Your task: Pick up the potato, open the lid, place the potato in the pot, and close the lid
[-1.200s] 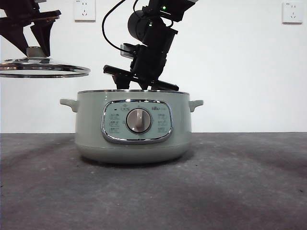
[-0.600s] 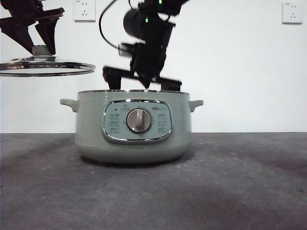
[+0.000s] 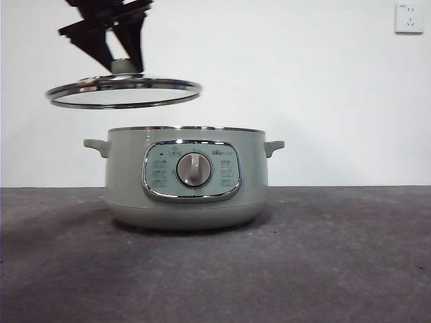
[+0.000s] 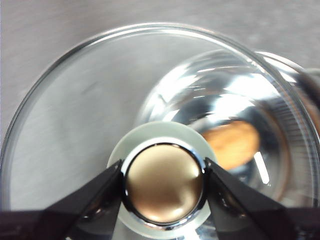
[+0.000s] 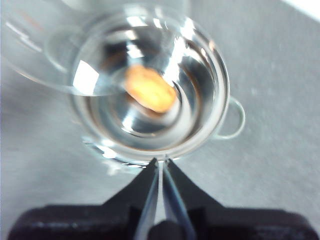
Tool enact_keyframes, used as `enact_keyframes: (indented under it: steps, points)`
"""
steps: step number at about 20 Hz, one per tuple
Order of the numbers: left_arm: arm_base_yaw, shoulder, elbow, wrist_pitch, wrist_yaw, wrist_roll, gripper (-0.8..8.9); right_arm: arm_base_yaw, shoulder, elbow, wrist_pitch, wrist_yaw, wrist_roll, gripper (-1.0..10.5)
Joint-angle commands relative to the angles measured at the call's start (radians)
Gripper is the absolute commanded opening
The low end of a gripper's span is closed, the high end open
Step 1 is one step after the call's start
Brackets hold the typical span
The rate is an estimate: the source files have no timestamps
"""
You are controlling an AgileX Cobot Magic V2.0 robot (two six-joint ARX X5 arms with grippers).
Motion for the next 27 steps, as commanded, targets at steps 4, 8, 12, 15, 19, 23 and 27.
enact_keyframes:
  steps: [4,8,12,15,19,23,27]
  points:
    - [-0.096,-0.01,0.005,0.025,0.001,-0.028,-0.09,0.049,-0.192,-0.083,-0.021,-0.114,-0.002,0.2]
    - [-0.164,0.021,0.005,0.024,-0.004,-0.031,-0.09,0.066,-0.373,-0.298,-0.021,-0.163,0.025,0.2]
    - [-0.206,0.057,0.005,0.02,-0.081,-0.031,-0.09,0.066,-0.535,-0.502,-0.021,-0.162,0.06,0.2]
    - [-0.216,0.069,0.005,0.027,-0.077,-0.035,-0.09,0.066,-0.629,-0.604,-0.021,-0.162,0.088,0.2]
    - [-0.215,0.102,0.005,0.034,-0.077,-0.039,-0.09,0.066,-0.72,-0.704,-0.021,-0.163,0.114,0.2]
    - [-0.217,0.15,0.004,0.032,-0.077,-0.053,-0.09,0.066,-0.779,-0.773,-0.021,-0.162,0.113,0.2]
    - [-0.223,0.167,0.004,0.054,-0.077,-0.053,-0.09,0.066,-0.803,-0.794,-0.021,-0.162,0.113,0.2]
